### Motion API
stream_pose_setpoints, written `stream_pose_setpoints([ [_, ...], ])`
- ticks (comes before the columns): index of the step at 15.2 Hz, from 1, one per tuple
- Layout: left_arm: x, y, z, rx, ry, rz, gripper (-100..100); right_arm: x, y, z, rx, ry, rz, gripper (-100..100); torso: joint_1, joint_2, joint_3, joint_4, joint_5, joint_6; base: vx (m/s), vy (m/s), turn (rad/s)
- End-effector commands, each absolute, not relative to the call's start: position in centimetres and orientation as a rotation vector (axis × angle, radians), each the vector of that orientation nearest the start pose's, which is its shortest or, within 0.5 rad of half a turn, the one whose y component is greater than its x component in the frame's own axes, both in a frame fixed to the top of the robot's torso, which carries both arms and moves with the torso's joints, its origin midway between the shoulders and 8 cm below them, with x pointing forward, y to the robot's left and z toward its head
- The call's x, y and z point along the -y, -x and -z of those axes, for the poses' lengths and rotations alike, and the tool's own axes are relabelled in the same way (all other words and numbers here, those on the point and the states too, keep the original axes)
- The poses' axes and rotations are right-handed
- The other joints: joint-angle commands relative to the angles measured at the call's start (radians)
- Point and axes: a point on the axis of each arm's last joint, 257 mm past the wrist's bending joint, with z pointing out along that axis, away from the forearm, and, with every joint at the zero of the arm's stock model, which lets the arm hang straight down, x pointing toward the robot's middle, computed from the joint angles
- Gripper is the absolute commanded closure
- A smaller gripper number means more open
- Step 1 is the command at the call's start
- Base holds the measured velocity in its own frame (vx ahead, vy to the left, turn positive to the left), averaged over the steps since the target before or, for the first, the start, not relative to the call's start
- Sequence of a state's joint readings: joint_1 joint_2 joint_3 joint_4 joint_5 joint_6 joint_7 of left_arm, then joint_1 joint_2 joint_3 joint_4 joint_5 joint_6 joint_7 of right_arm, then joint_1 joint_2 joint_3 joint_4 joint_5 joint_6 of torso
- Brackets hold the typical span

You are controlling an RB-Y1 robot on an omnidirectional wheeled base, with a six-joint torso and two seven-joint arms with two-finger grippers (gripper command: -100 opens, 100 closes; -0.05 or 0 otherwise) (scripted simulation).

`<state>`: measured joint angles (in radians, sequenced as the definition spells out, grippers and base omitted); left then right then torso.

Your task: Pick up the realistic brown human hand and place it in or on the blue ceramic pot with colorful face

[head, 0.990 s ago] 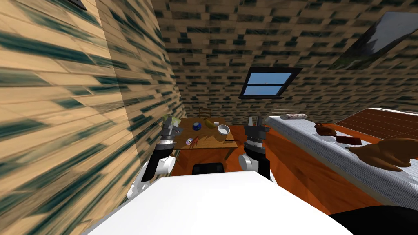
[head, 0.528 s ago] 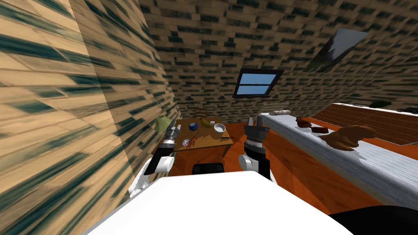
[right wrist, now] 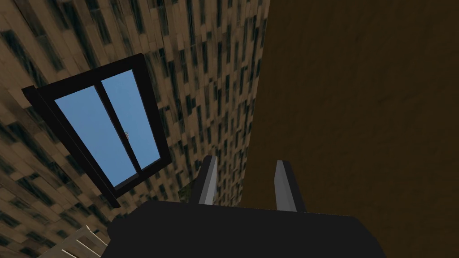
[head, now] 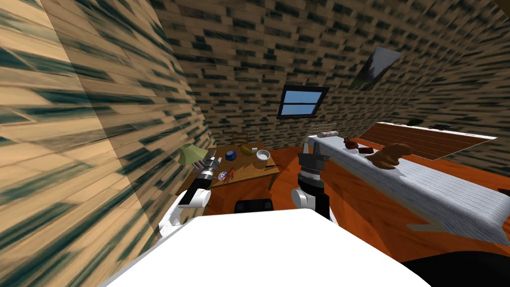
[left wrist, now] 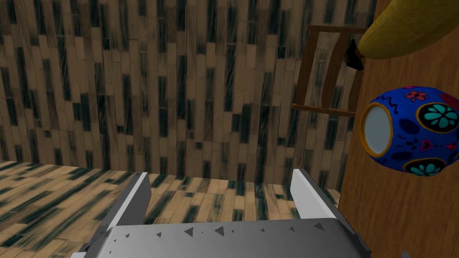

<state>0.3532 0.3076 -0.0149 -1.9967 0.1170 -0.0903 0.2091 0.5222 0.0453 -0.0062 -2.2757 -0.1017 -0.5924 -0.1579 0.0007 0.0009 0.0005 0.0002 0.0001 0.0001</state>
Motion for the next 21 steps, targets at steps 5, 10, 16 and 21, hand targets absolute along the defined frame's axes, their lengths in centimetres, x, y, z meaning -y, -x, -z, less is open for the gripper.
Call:
stream_pose_setpoints([
  [5,-32.0,-45.7,20.4,-1.147,1.302,1.311,-100,30.0,-32.3,-3.2,-0.408,-0.743,-1.505,0,0.0,0.0,0.0,0.0,0.0,0.001,-0.013,-0.012,-0.199],
  [10,-34.8,-46.1,25.5,-1.15,1.518,1.274,-100,30.0,-32.3,-3.2,-0.408,-0.743,-1.505,0,0.0,0.0,0.0,0.0,0.0,0.0,-0.009,-0.011,-0.2],
  [16,-38.0,-45.8,30.4,-1.116,1.744,1.215,-100,30.0,-32.3,-3.2,-0.408,-0.743,-1.505,0,0.0,-0.001,0.0,0.0,0.0,0.0,-0.005,-0.009,-0.165],
  [21,-41.2,-44.7,35.1,-1.045,1.97,1.134,-100,30.0,-32.3,-3.2,-0.408,-0.743,-1.505,0,0.0,-0.001,0.0,0.0,0.0,0.001,-0.002,-0.007,-0.201],
])
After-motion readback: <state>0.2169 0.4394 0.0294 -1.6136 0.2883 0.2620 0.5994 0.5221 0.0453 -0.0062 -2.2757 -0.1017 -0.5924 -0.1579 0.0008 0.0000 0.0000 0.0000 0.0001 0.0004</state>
